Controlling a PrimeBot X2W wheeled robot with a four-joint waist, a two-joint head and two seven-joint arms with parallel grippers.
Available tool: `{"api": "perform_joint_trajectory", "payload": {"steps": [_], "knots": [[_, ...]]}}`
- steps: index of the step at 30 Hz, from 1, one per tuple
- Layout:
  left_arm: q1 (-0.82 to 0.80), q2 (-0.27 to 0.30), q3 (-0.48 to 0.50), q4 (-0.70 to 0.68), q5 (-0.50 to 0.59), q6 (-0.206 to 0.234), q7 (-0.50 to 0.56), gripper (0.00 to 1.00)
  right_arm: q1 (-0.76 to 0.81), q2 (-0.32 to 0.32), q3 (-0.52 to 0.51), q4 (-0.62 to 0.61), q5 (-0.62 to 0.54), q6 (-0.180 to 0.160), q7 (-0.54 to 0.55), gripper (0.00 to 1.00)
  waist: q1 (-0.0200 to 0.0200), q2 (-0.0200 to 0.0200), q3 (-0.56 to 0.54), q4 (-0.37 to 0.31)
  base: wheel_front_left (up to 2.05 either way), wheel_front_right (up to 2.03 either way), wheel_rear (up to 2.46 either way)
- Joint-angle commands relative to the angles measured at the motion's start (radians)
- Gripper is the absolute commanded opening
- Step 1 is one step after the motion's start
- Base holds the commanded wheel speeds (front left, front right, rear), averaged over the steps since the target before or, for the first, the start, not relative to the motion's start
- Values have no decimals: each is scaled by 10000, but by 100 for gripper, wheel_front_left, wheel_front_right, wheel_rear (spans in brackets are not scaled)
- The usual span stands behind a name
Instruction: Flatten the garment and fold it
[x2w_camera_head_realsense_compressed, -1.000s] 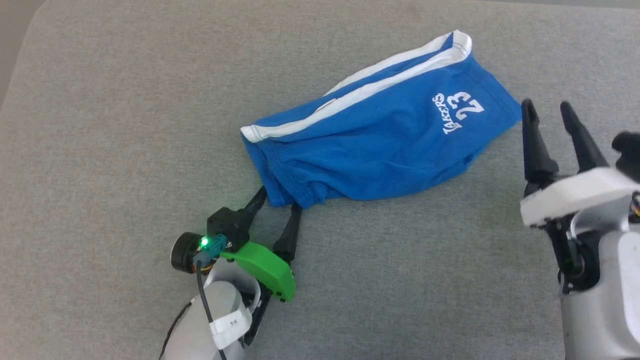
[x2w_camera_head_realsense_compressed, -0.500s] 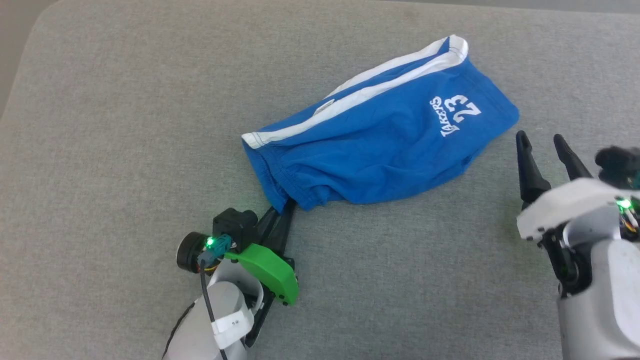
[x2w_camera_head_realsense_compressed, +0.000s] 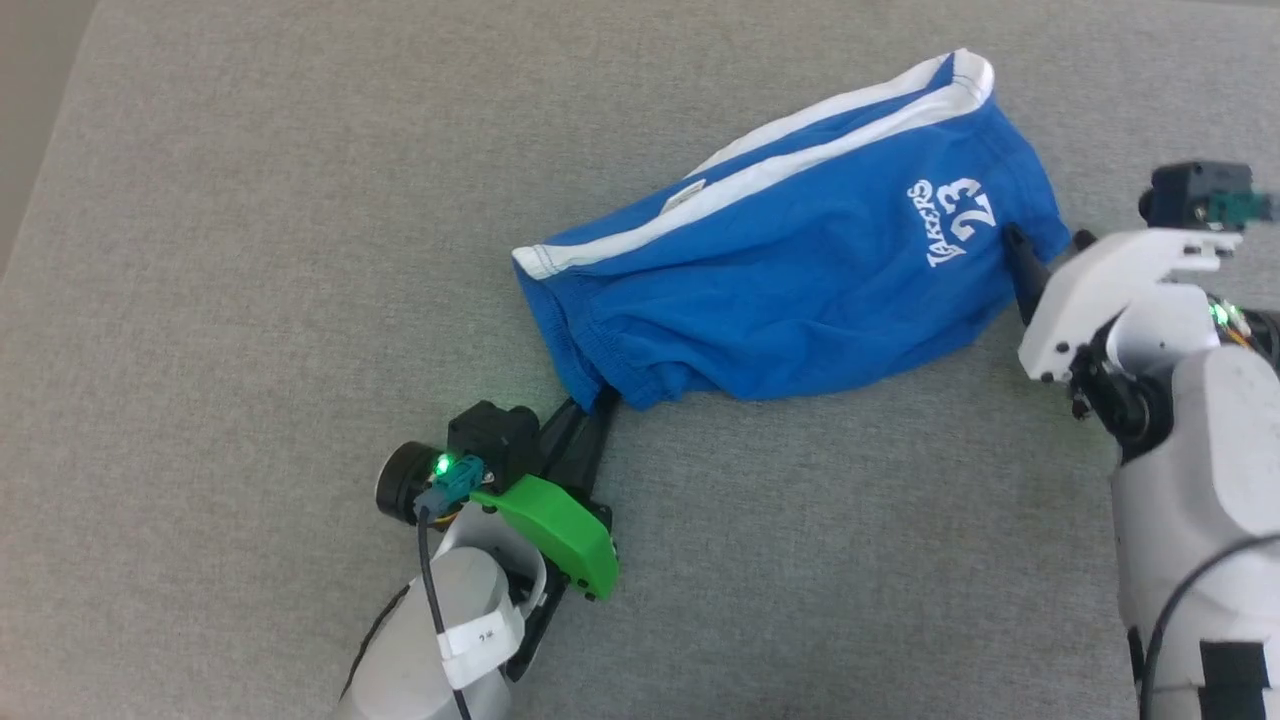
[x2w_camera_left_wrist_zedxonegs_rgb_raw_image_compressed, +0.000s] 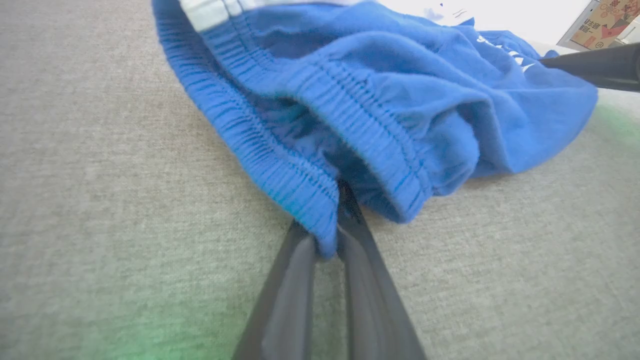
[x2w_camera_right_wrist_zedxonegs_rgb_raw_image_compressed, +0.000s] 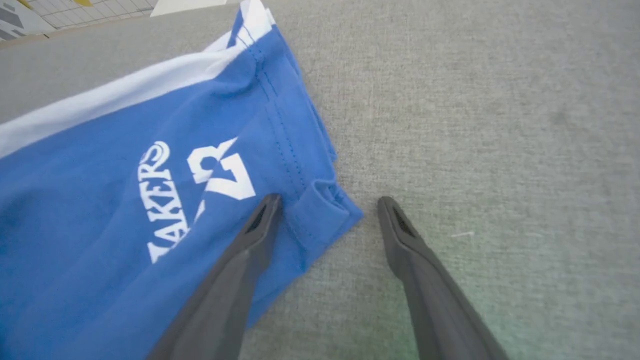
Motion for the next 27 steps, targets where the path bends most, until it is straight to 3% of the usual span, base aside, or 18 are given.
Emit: {"api": "perform_joint_trajectory", "payload": {"steps": [1,4,6,15,27], "knots": [[-67,4,-11,96,-145,-15,41,0,-102,23,89,245,-210,-13,361,100,0,0,68,57,0,0,0],[-95,-11,-18,78,-159,-18,41,0,-211,23,203,384,-469,-13,999,23,0,0,100,75,0,0,0],[-96,-20,-24,77,-162,-20,41,0,-189,23,239,246,-533,-13,993,0,0,0,63,75,0,0,0],[116,121,-59,-28,-209,-27,41,0,840,24,406,-1106,265,-13,288,0,0,0,-606,-134,0,0,0],[674,1095,-536,-734,-1023,-29,220,0,3930,24,112,-4542,1788,-13,314,0,0,0,-1418,-546,0,0,0]]}}
